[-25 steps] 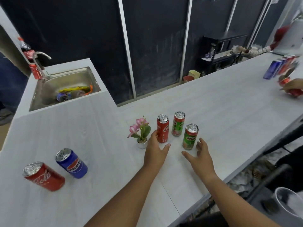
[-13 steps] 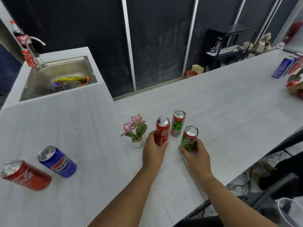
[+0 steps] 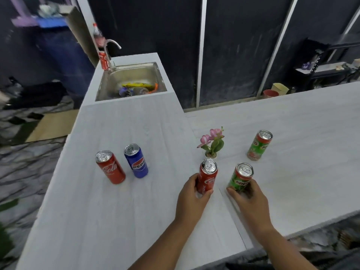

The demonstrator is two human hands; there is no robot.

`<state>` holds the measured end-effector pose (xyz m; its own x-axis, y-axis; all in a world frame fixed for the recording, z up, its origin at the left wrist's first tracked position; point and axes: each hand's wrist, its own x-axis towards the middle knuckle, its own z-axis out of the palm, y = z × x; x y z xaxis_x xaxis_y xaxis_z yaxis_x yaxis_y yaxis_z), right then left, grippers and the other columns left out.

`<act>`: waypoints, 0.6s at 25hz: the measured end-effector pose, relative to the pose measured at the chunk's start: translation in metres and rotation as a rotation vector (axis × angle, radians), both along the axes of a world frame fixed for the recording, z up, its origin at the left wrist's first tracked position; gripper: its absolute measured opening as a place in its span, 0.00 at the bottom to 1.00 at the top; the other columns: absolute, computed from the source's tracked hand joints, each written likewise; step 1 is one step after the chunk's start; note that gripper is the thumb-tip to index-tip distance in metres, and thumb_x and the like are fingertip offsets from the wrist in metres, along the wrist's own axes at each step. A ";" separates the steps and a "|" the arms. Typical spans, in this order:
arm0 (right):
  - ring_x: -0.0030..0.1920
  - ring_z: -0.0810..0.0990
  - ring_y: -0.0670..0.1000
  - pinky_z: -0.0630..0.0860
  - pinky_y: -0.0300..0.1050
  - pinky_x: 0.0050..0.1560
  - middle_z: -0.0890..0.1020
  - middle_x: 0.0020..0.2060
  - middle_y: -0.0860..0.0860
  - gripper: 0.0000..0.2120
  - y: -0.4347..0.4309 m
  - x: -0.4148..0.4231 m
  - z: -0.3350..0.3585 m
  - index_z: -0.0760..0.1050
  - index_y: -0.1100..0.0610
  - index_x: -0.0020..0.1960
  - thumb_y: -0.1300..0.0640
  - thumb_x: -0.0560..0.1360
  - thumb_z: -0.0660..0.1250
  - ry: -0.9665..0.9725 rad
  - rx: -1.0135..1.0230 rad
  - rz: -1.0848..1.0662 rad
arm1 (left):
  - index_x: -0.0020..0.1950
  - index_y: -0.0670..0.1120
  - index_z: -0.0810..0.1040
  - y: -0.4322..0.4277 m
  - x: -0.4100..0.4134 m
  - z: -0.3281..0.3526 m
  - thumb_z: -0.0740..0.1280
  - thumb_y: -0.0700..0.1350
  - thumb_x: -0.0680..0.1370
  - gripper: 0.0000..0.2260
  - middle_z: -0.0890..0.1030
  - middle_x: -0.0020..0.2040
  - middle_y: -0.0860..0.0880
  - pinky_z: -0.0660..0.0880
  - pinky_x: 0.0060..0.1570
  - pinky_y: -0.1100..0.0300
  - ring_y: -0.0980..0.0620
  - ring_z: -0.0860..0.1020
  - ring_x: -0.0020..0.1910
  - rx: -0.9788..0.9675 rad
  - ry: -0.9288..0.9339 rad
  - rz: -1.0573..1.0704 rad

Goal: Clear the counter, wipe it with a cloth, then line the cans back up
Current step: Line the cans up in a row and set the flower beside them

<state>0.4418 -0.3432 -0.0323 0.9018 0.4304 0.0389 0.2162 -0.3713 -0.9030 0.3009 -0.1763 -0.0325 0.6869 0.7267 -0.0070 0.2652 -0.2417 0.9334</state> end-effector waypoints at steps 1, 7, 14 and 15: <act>0.56 0.84 0.40 0.83 0.50 0.58 0.86 0.56 0.38 0.27 0.008 -0.011 0.000 0.77 0.40 0.64 0.42 0.68 0.83 0.009 -0.001 0.024 | 0.74 0.60 0.74 0.006 -0.015 0.000 0.80 0.54 0.76 0.29 0.80 0.67 0.65 0.78 0.68 0.61 0.65 0.79 0.67 -0.008 -0.003 0.025; 0.57 0.84 0.41 0.81 0.53 0.63 0.86 0.56 0.39 0.26 0.059 -0.064 0.008 0.79 0.44 0.64 0.49 0.70 0.84 0.051 0.025 0.146 | 0.74 0.58 0.74 0.043 -0.105 0.001 0.80 0.53 0.76 0.29 0.79 0.68 0.65 0.77 0.70 0.60 0.63 0.79 0.68 -0.023 0.006 0.163; 0.60 0.84 0.45 0.79 0.51 0.65 0.85 0.59 0.41 0.27 0.116 -0.100 0.013 0.78 0.45 0.68 0.48 0.72 0.82 0.073 0.036 0.264 | 0.66 0.68 0.73 0.099 -0.200 0.005 0.81 0.52 0.75 0.25 0.78 0.61 0.73 0.76 0.63 0.69 0.70 0.79 0.63 -0.031 0.019 0.305; 0.60 0.83 0.45 0.79 0.51 0.64 0.85 0.60 0.41 0.27 0.124 -0.102 0.012 0.78 0.45 0.68 0.48 0.72 0.82 0.068 0.026 0.275 | 0.68 0.65 0.74 0.106 -0.210 0.004 0.81 0.52 0.75 0.26 0.79 0.62 0.71 0.77 0.64 0.67 0.67 0.80 0.63 -0.029 0.014 0.320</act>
<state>0.3402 -0.2193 -0.0200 0.7524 0.6587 -0.0029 0.2444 -0.2833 -0.9274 0.0910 -0.0704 -0.0285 0.4228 0.9054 -0.0386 0.3366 -0.1173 0.9343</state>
